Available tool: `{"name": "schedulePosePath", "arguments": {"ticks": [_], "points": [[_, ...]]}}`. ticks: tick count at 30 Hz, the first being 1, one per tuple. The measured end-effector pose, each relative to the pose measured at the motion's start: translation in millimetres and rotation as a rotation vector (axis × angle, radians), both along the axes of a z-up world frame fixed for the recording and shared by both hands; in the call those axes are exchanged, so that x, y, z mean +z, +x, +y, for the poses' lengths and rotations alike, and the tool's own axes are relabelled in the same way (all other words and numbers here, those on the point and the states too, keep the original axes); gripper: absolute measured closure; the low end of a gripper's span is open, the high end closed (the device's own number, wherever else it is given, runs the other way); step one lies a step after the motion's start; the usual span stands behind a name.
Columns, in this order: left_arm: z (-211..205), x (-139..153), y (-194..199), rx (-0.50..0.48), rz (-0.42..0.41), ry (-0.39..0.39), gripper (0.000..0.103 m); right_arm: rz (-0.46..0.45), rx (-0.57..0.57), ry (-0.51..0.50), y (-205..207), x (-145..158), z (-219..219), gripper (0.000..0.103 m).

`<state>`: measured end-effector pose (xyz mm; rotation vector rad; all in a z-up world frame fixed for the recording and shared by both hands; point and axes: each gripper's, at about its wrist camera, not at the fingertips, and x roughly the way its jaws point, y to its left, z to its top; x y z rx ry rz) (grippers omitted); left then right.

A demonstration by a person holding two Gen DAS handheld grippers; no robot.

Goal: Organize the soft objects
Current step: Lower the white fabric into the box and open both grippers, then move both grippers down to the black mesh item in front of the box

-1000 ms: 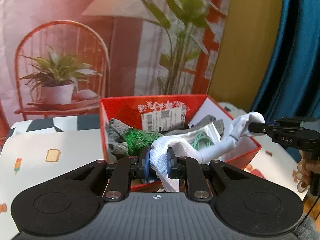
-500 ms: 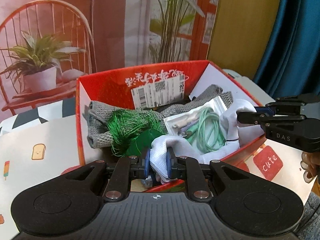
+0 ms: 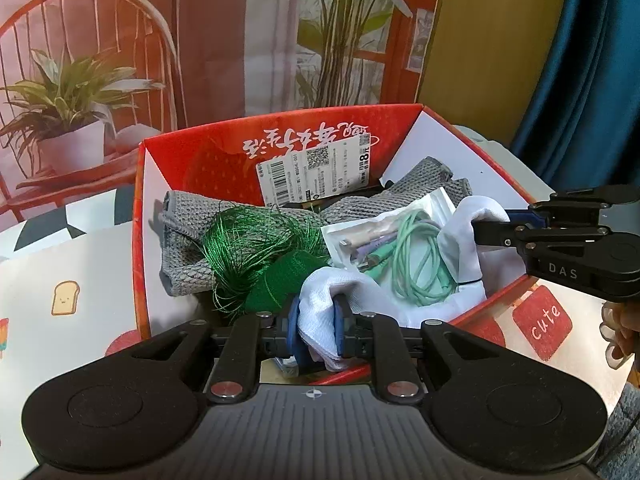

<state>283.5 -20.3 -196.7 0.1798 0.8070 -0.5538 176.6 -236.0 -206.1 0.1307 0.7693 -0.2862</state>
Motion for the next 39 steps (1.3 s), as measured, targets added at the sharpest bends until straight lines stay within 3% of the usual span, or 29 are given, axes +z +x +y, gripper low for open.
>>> {"name": "schedulePosePath", "arguments": {"ticks": [3,5,8,9,11,17,25,31,39], "points": [[0.0,1.8,-2.3,0.008,-0.017,-0.003,0.080,-0.013,-0.009,0.008,-2.0,0.7,0.3,0.083],[0.6,4.3,-4.9,0.023,-0.039,0.004,0.065,-0.046,-0.015,0.021,-5.8,2.6,-0.1,0.081],[7.6,11.3,-12.5,0.050,-0.085,-0.015,0.043,-0.098,-0.016,0.027,-13.9,7.5,0.7,0.060],[11.5,14.5,-15.7,0.059,-0.095,-0.032,0.039,-0.123,-0.016,0.033,-17.6,10.0,1.4,0.048],[19.2,20.1,-22.5,0.081,-0.107,-0.063,0.026,-0.172,-0.009,0.044,-24.5,15.9,3.2,0.042],[42.5,29.9,-58.3,0.096,-0.166,-0.118,0.023,-0.256,-0.002,0.074,-47.9,28.2,12.7,0.036],[80.6,9.3,-89.3,0.171,-0.126,-0.141,0.023,-0.292,-0.024,0.111,-87.0,22.6,35.5,0.036],[96.6,-16.0,-90.5,0.221,-0.069,-0.147,0.023,-0.244,-0.046,0.153,-104.1,0.2,48.3,0.036],[94.0,-45.6,-81.7,0.236,-0.012,-0.142,0.025,-0.160,-0.046,0.204,-90.9,-36.1,59.1,0.036]]}}
